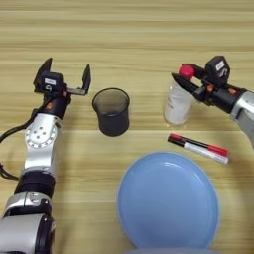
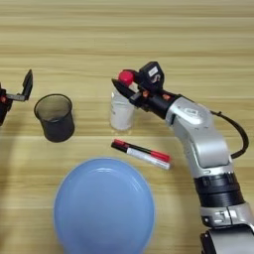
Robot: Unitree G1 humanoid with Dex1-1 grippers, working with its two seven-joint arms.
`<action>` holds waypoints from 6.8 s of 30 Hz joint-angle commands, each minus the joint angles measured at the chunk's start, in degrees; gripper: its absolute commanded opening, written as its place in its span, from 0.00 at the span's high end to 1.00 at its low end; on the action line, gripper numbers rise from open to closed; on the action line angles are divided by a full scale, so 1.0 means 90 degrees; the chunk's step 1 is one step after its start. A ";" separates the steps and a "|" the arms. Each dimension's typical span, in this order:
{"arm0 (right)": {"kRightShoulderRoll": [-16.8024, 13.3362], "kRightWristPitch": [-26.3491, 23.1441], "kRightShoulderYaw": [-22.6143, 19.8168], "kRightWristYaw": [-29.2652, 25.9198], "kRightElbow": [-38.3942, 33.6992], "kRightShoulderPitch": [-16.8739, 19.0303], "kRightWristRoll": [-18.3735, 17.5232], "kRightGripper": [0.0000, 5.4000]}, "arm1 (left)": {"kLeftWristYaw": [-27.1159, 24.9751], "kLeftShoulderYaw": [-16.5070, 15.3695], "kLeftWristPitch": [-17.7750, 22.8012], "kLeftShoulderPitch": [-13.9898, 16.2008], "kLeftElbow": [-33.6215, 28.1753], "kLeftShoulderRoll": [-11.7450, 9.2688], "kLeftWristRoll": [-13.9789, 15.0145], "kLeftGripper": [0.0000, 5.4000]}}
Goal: Move the objects on the table
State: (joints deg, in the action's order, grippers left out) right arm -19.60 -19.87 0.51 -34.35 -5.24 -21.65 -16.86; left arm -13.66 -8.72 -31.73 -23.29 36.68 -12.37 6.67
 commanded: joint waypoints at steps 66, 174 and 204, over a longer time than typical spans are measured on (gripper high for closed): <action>-0.1035 -0.1519 0.0482 -0.1070 -0.3387 0.0170 -0.1990 0.66 | -0.5321 0.2303 0.3046 0.1377 -0.4438 -0.0684 0.2043 0.00; 0.0834 0.3372 -0.0691 0.2213 0.2013 -0.0181 0.0936 0.00 | -0.6592 0.3281 0.3249 0.1435 -0.4036 -0.0364 0.2083 0.43; 0.0866 0.3382 -0.0747 0.2102 0.1952 -0.0191 0.0775 0.00 | -0.6806 0.3452 0.2418 0.1908 -0.3546 -0.0267 0.1707 0.43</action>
State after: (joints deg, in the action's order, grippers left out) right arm -12.19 10.52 -5.93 -15.33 12.74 -23.67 -9.50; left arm -74.38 21.90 -9.39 -5.97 5.63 -14.36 22.81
